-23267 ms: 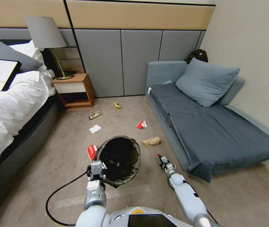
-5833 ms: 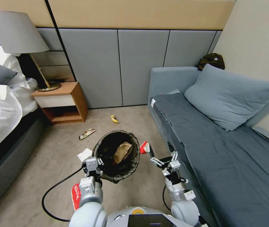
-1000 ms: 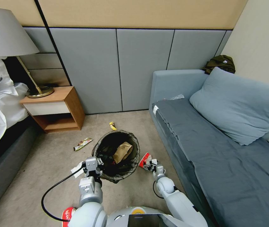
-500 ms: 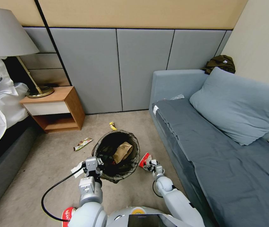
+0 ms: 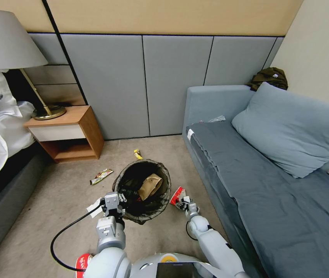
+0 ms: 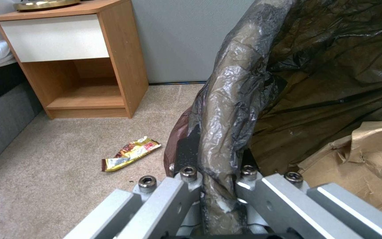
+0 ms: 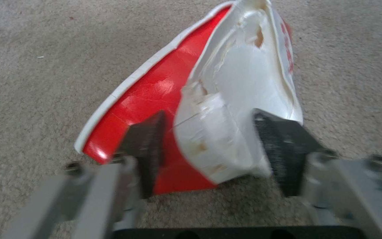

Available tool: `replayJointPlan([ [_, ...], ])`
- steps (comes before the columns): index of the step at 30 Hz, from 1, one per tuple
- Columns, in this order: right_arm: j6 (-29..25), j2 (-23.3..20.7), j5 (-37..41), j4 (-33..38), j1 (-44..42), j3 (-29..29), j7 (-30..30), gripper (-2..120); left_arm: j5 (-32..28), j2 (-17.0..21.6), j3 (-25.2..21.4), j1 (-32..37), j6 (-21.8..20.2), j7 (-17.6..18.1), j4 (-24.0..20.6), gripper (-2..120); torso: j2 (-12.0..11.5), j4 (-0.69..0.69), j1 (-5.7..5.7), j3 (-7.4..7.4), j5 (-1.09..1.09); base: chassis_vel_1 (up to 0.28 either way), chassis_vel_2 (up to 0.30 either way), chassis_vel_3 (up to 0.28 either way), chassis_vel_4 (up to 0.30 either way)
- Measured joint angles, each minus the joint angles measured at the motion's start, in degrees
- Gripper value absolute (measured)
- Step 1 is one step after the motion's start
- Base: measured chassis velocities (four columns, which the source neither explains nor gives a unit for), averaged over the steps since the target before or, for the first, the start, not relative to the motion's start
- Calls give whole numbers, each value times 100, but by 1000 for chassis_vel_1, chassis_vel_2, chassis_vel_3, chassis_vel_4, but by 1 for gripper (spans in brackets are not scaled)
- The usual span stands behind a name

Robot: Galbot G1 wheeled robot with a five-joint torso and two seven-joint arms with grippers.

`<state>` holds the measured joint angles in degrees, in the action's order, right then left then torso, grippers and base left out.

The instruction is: Pick up the trash bin, then pick up the garbage from the floor and place it into the trash bin.

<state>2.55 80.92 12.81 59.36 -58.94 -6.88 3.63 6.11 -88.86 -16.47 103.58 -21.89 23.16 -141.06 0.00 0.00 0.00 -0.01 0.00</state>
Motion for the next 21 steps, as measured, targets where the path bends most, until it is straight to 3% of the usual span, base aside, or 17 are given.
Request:
replayJointPlan([
  [2,-47,4,-16,-59,24,-2,-37,36,0,0,0,0,0,0,0,0,0,-1,0,0,-1,0,0,0,0],
  [9,-144,17,-46,-127,32,-24,-75,14,0,0,0,0,0,0,0,0,0,-1,0,0,-1,0,0,0,0],
  [14,-209,10,-57,-133,21,-36,-97,3,0,0,0,0,0,0,0,0,0,0,0,0,1,0,0,0,0],
  [21,-275,-24,-77,-117,5,-67,-111,0,0,0,0,0,0,0,0,0,0,0,0,1,0,0,0,0,0],
])
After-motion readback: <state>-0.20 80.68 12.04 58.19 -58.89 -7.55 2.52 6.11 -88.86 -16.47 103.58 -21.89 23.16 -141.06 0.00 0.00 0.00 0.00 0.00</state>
